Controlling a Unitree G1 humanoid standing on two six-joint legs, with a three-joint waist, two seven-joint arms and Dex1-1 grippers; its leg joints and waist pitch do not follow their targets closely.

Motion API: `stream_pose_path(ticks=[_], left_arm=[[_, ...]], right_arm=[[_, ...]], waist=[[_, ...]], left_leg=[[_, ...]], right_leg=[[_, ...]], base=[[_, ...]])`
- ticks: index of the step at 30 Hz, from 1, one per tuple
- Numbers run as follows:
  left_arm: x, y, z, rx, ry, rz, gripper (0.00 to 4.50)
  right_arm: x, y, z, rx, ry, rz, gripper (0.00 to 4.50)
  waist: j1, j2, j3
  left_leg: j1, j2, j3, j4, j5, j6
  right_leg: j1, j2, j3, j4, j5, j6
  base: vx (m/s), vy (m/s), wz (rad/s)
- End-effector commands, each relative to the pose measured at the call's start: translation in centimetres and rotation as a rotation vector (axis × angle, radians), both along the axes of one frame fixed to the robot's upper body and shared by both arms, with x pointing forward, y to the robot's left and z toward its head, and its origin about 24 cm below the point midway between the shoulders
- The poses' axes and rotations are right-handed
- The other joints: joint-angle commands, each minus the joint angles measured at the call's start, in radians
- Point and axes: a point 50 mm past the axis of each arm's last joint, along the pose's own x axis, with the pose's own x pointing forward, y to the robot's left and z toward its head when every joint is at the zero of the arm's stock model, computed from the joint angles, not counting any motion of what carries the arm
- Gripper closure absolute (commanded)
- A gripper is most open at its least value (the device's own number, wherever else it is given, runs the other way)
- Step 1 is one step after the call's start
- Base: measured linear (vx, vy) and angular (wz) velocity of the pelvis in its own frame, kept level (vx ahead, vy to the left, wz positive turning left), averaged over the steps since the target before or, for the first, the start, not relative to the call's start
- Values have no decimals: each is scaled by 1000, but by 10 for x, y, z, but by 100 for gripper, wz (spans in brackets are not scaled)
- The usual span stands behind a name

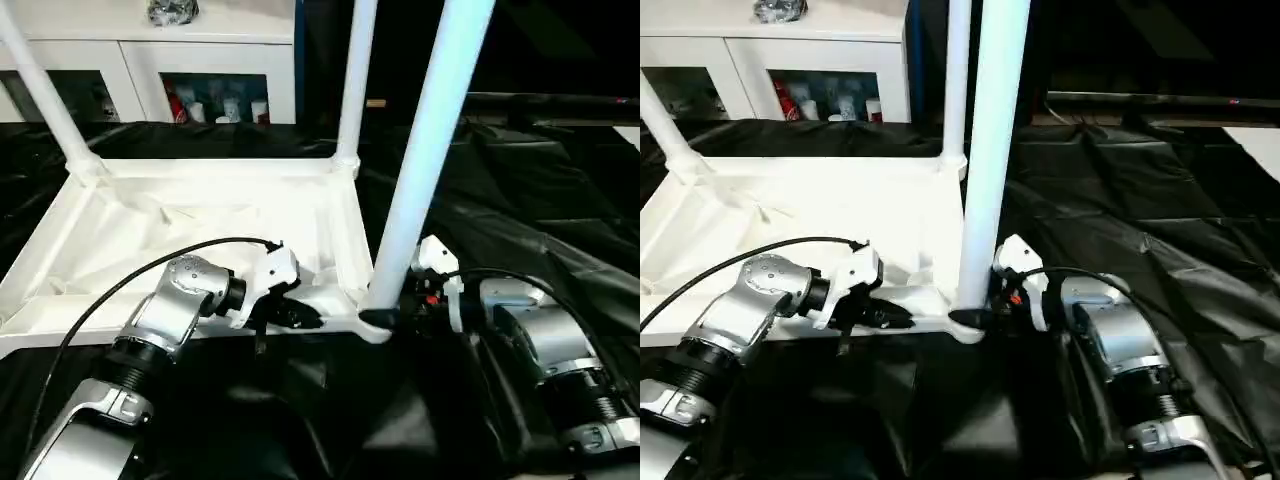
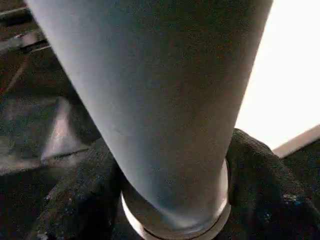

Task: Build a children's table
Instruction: Rotate leg to tighten

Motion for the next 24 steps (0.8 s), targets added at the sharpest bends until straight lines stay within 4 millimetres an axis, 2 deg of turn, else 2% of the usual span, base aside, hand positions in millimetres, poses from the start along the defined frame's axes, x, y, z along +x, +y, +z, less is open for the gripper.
stream_pose_path(ticks=[1, 2, 3, 4, 5, 7, 8, 10, 11, 13, 14, 17, 20, 24], left_arm=[[17, -37, 17, -86, -100, 108, 450], [18, -38, 17, -88, -103, 116, 450], [21, -43, 19, -92, -111, 146, 450], [21, -44, 19, -93, -112, 152, 450], [26, -55, 21, -100, -125, 212, 450], [28, -65, 22, -113, -130, 247, 450], [28, -68, 23, -119, -131, 256, 450], [27, -75, 23, -128, -133, 265, 450], [25, -80, 23, -137, -131, 256, 450], [24, -82, 22, -139, -131, 241, 450], [22, -82, 21, -137, -133, 227, 450], [21, -77, 19, -128, -137, 207, 450], [19, -71, 18, -122, -136, 184, 450], [15, -61, 16, -103, -130, 128, 450]], right_arm=[[5, 44, -19, 41, 22, -111, 188], [6, 44, -19, 40, 21, -130, 189], [10, 47, -22, 35, 26, -207, 189], [11, 47, -22, 34, 26, -221, 189], [18, 55, -25, 48, 27, -344, 189], [22, 61, -25, 68, 31, -431, 189], [23, 63, -24, 79, 30, -451, 189], [24, 72, -22, 96, 16, -461, 189], [24, 80, -19, 104, -9, -432, 189], [21, 86, -16, 130, -17, -387, 133], [18, 90, -15, 154, -9, -349, 133], [16, 89, -14, 153, -9, -306, 101], [13, 83, -13, 127, -33, -242, 71], [4, 70, -10, 118, -38, -92, 71]], waist=[[-6, -5, -52], [-14, -7, -48], [-19, -9, -51], [-22, -9, -51], [-28, -4, -47], [-37, -6, -47], [-33, 0, -52], [-34, 0, -52], [-32, 1, -57], [-30, 3, -58], [-29, 3, -59], [-27, 2, -61], [-24, 2, -61], [-23, 1, -64]], left_leg=[[14, 41, -13, -75, -272, 10], [18, 35, -18, -75, -316, -9], [16, 33, -25, -76, -333, -13], [15, 34, -24, -77, -331, -12], [19, 33, -24, -77, -351, -13], [21, 31, -27, -75, -375, -18], [22, 32, -30, -76, -369, -15], [17, 34, -28, -79, -358, -6], [14, 36, -25, -81, -331, -2], [11, 36, -22, -81, -312, 7], [11, 36, -20, -80, -300, 13], [10, 36, -17, -78, -277, 26], [10, 36, -15, -77, -258, 34], [4, 39, -15, -75, -221, 54]], right_leg=[[31, -72, 47, -86, -409, -188], [30, -73, 40, -94, -496, -167], [37, -74, 34, -100, -558, -133], [35, -74, 36, -102, -562, -123], [25, -73, 36, -110, -580, -117], [23, -72, 32, -116, -609, -105], [27, -74, 31, -114, -591, -104], [30, -72, 33, -113, -545, -111], [32, -69, 36, -105, -451, -136], [36, -67, 39, -97, -374, -164], [38, -67, 40, -93, -343, -176], [42, -68, 41, -88, -307, -196], [44, -69, 41, -88, -296, -200], [50, -67, 42, -80, -242, -209]], base=[[0, 0, 0], [0, 0, 0], [0, 0, 0], [-54, 9, -8], [0, 0, 0], [0, 0, 0], [0, 0, 0], [0, 0, 0], [0, 0, 0], [0, 0, 0], [0, 0, 0], [0, 0, 0], [0, 0, 0], [0, 0, 0]])
